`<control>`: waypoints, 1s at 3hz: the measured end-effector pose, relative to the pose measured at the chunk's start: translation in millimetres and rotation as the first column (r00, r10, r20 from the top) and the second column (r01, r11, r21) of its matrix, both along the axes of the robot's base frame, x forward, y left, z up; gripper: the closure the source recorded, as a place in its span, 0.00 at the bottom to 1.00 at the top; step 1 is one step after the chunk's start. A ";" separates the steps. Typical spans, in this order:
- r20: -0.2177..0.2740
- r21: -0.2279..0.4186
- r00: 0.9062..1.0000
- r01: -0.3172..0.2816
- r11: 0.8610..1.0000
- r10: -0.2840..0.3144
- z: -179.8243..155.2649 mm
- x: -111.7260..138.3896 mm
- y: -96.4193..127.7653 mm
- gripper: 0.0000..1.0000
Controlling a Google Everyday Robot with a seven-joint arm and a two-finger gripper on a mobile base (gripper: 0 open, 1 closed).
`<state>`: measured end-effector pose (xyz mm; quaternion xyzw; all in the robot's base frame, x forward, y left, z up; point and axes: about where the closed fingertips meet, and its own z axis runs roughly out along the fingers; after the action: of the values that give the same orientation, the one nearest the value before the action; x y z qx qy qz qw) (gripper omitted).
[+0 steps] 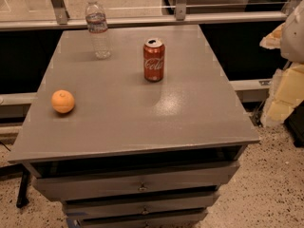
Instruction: Move coke can near orange
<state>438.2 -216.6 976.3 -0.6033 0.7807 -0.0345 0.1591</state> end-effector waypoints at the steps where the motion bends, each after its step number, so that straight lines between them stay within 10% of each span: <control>1: 0.000 0.000 1.000 0.000 1.000 0.000 0.0 0.0 0.0 0.00; 3: 0.061 0.235 0.998 -0.019 0.972 0.005 -36.9 61.4 25.9 0.00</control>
Offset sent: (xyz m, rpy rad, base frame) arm 0.0643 0.0302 -0.0433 0.2355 -0.0472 0.0012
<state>499.5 -190.7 939.3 -0.5835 0.7705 0.0411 0.2531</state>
